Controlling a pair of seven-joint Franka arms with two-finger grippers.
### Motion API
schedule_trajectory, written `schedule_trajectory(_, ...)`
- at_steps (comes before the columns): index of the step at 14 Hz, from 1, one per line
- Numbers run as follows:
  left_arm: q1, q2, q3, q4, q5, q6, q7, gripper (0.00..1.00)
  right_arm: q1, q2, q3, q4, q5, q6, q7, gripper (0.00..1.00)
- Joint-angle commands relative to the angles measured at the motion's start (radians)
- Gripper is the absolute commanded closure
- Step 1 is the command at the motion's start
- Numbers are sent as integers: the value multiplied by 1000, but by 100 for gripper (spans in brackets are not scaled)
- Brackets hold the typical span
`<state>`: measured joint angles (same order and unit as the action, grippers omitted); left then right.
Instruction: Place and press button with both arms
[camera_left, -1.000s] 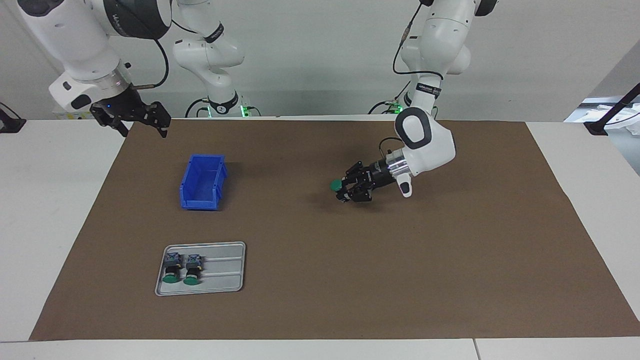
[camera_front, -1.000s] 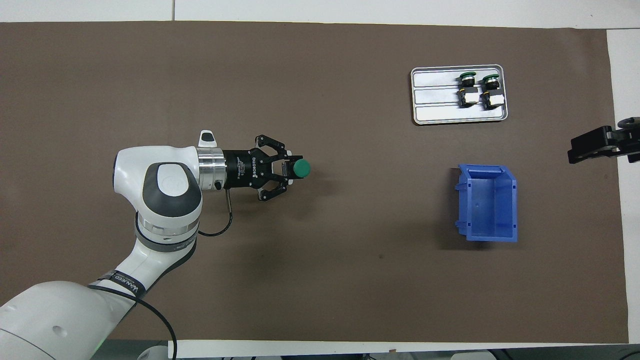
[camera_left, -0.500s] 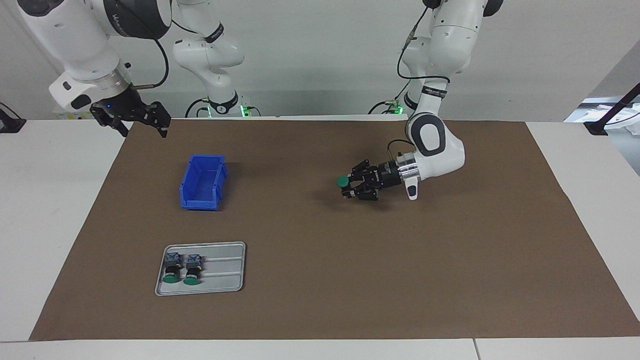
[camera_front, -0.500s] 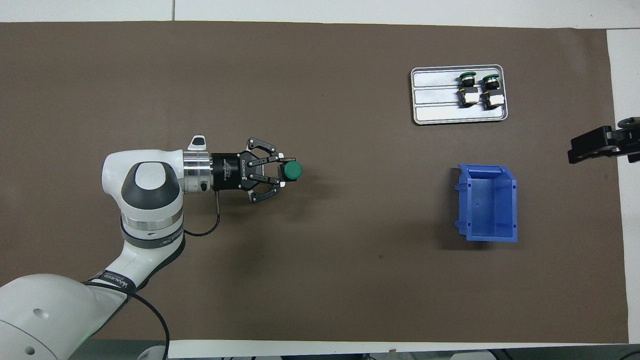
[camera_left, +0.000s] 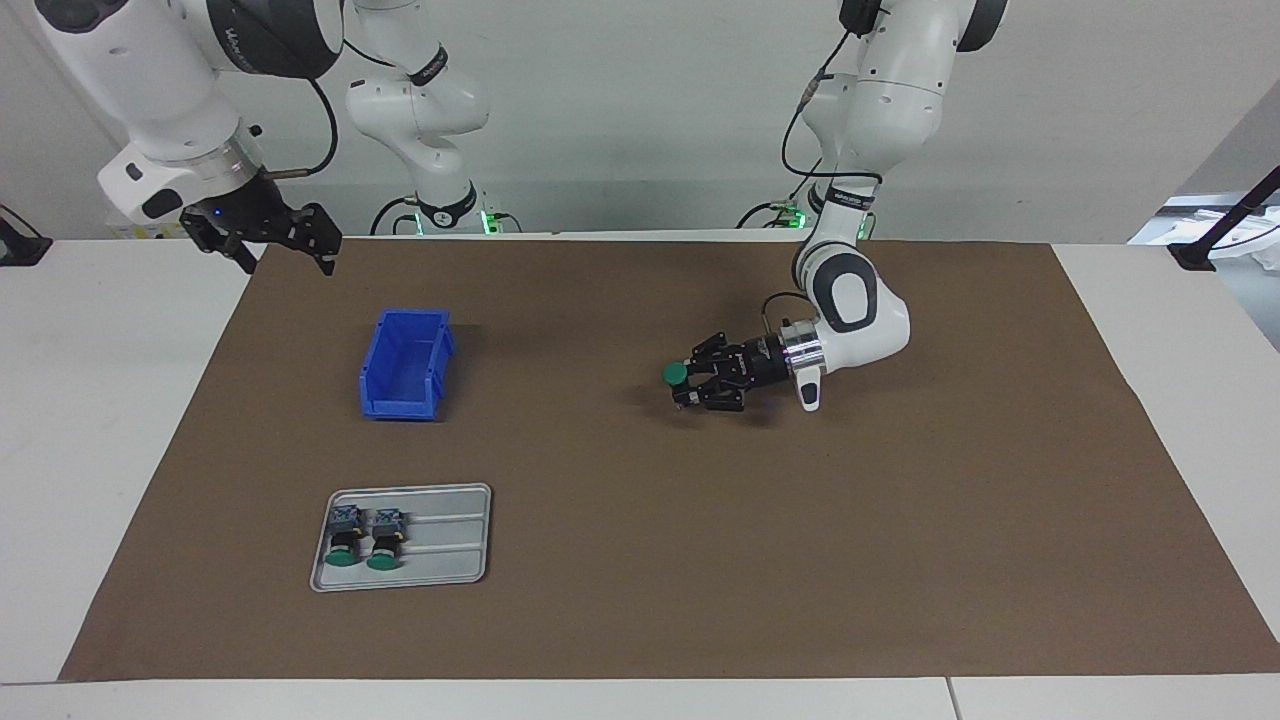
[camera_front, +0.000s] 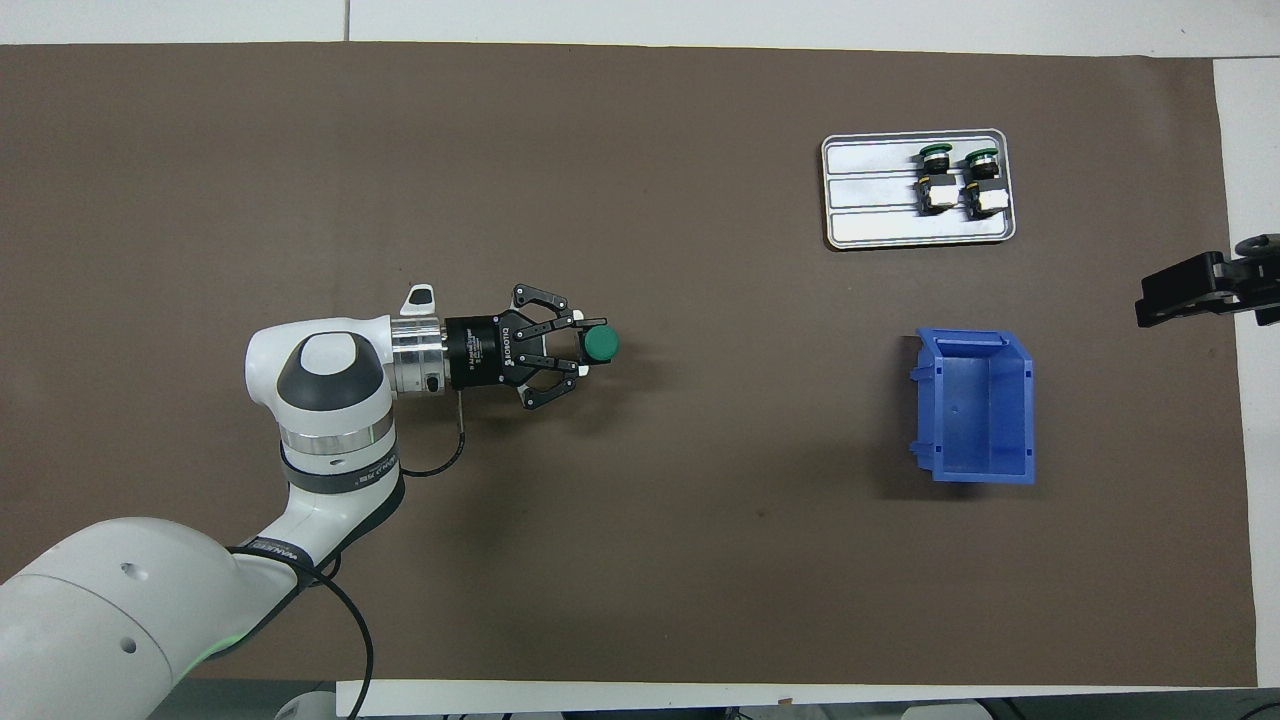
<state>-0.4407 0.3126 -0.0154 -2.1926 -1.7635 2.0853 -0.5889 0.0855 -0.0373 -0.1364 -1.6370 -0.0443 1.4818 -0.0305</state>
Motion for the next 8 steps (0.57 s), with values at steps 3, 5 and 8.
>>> schedule_trajectory(3,-12,31,5,-7,-30,-13,29,89,-4,-19,1,-20,1,-6,-22,1)
schedule_trajectory(5,-29,31,5,-9,-37,-7,40,89,-4,-19,1,-20,1,-6,-22,1)
schedule_trajectory(8,-29,33,5,-13,-50,-13,49,88,-4,-19,1,-20,1,-6,-22,1)
